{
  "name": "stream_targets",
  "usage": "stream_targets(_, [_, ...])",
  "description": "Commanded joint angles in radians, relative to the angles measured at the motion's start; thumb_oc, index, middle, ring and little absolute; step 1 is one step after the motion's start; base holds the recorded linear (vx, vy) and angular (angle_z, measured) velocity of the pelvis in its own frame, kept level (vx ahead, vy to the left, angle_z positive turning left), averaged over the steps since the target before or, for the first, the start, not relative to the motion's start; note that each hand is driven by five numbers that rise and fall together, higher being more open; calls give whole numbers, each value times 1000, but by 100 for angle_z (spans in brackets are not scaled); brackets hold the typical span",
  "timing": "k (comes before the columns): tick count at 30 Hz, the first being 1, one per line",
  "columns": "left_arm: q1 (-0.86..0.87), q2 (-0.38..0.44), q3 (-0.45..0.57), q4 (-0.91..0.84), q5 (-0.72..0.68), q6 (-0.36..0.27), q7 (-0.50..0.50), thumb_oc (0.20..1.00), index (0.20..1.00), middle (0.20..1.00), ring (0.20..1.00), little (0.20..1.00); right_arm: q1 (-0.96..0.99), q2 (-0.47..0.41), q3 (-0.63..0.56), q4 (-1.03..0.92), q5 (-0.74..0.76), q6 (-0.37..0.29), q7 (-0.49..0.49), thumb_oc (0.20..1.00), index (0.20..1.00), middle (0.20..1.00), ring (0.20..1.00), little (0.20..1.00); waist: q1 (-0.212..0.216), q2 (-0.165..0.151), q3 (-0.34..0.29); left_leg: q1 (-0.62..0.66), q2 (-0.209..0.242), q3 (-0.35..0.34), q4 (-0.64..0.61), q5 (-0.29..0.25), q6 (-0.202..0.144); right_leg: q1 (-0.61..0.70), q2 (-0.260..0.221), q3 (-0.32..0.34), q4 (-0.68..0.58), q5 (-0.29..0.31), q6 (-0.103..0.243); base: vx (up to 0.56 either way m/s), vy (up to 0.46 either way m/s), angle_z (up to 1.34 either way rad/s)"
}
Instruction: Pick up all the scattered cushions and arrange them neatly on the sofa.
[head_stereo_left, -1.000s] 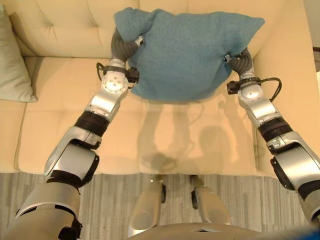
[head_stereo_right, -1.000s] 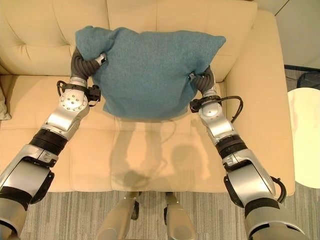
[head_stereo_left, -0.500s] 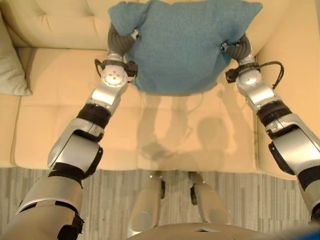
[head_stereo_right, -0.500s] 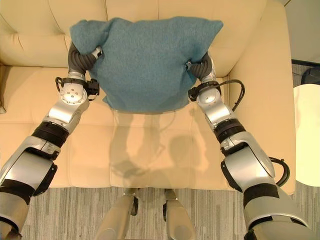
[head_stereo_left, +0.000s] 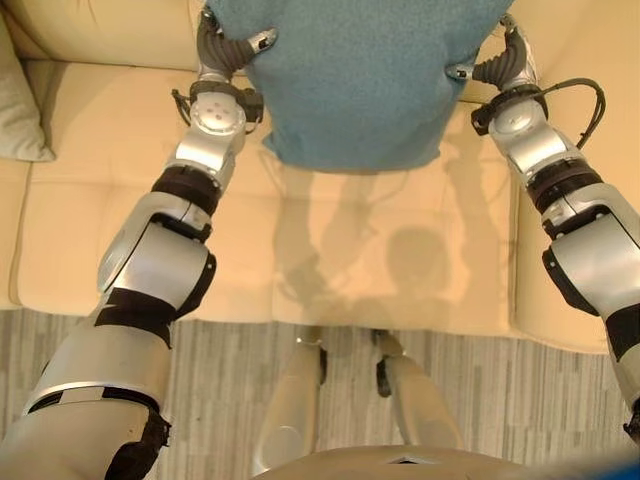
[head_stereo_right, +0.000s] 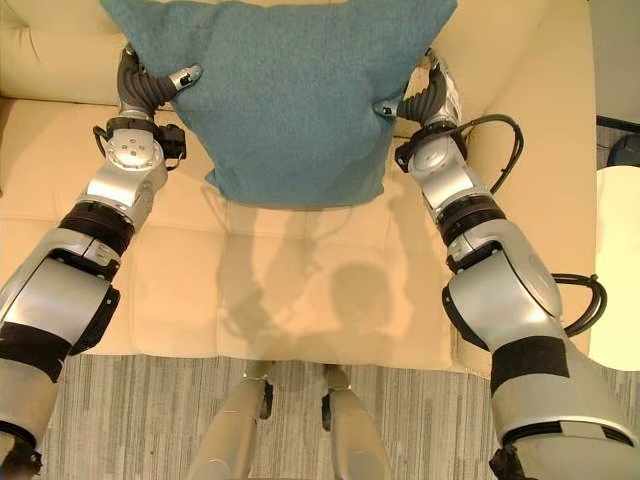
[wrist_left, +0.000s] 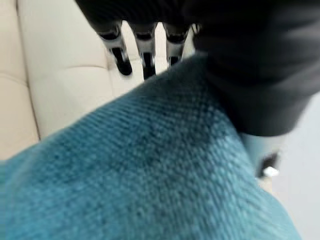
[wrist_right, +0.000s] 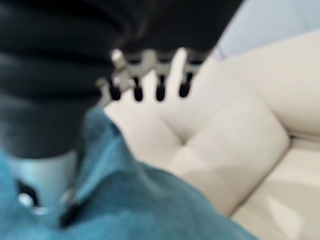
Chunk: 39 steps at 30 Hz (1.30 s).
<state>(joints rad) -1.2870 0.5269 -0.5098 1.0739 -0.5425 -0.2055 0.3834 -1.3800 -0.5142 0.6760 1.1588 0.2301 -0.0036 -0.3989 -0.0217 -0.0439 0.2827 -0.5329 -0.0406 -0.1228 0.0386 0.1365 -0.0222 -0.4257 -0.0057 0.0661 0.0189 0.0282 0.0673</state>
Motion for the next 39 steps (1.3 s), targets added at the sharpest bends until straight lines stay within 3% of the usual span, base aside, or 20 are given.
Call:
stream_targets(1, [-79, 50, -1, 83, -35, -25, -18, 1000, 1000, 1000, 1000, 1000, -41, -27, 10, 47, -4, -8, -20, 1000, 1000, 1000, 1000, 1000, 24, -44, -29, -26, 5, 15, 69, -118, -31, -53, -77, 9, 18, 42, 53, 0, 0, 0])
stream_targets(8, [-119, 114, -20, 119, -27, -20, -34, 1000, 1000, 1000, 1000, 1000, -66, -84, 29, 77, 8, -10, -19, 1000, 1000, 1000, 1000, 1000, 24, -44, -38, -26, 5, 16, 56, -112, -34, -52, -78, 8, 2, 50, 55, 0, 0, 0])
stream_targets(20, [-63, 247, 21, 73, -24, -30, -40, 1000, 1000, 1000, 1000, 1000, -13, -239, -46, -6, 21, -35, -65, 1000, 1000, 1000, 1000, 1000, 25, -38, -62, 3, 5, 28, 39, -118, -35, -19, -82, 5, -32, 57, 60, 1, 1, 0])
stream_targets(23, [151, 301, 142, -88, -27, -56, -58, 1000, 1000, 1000, 1000, 1000, 173, -285, -161, -137, -8, -49, -61, 1000, 1000, 1000, 1000, 1000, 22, -29, -80, 61, 7, 33, 30, -126, -32, 30, -83, 4, -39, 46, 55, 35, 7, -1])
stream_targets(29, [472, 310, 289, -313, 73, -55, -75, 1000, 1000, 1000, 1000, 1000, 486, -307, -322, -303, -70, -68, -12, 1000, 1000, 1000, 1000, 1000, 22, -27, -101, 143, 6, 40, 9, -140, -29, 106, -80, -7, -55, 38, 49, 56, -12, 6])
stream_targets(31, [711, 280, 361, -410, 160, -37, -134, 1000, 1000, 1000, 1000, 1000, 717, -287, -420, -351, -86, -77, 70, 1000, 1000, 1000, 1000, 1000, 21, -30, -123, 197, 10, 42, -8, -150, -27, 155, -81, -21, -71, 35, 49, 102, -27, 4])
stream_targets(35, [948, 209, 408, -362, 297, 14, -205, 1000, 1000, 1000, 1000, 1000, 920, -240, -471, -338, -196, -66, 132, 1000, 1000, 1000, 1000, 1000, 17, -33, -157, 259, 16, 49, -14, -163, -23, 216, -86, -32, -94, 37, 54, 69, -18, 0])
stream_targets(39, [1050, 156, 402, -245, 431, 46, -229, 1000, 1000, 1000, 1000, 1000, 1006, -196, -470, -289, -280, -57, 158, 1000, 1000, 1000, 1000, 1000, 13, -32, -180, 303, 21, 59, -22, -168, -20, 250, -86, -33, -100, 35, 55, 10, 0, 0])
